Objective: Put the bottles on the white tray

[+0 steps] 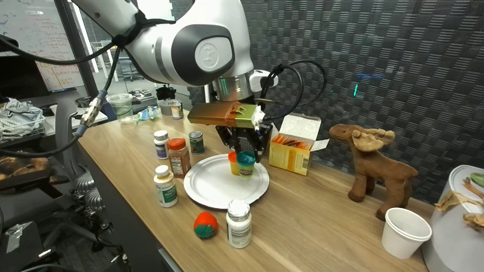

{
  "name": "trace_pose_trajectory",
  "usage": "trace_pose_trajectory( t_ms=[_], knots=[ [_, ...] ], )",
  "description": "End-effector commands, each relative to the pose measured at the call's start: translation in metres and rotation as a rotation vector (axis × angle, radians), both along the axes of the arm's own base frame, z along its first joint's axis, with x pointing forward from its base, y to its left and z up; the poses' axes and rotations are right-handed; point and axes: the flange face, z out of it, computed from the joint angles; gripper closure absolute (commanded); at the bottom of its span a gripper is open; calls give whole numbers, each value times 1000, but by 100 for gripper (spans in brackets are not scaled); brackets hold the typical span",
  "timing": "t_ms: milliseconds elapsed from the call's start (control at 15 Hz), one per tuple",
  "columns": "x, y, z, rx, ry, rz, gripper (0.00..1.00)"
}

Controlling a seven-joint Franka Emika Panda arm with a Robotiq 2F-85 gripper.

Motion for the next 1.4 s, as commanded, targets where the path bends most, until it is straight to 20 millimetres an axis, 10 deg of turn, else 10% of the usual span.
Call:
trace_pose_trajectory(
  t_ms=[0,533,600,667,1000,1333],
  knots=[
    [-9,3,5,22,-18,56,73],
    [-9,-5,-3,10,-21,64,73],
    [-10,-5,-3,11,-16,66,67],
    [-10,-5,-3,14,-12,69,23],
    [-11,-7,2,34,-14,78,1],
    [-12,-11,12,49,-10,66,0]
  ],
)
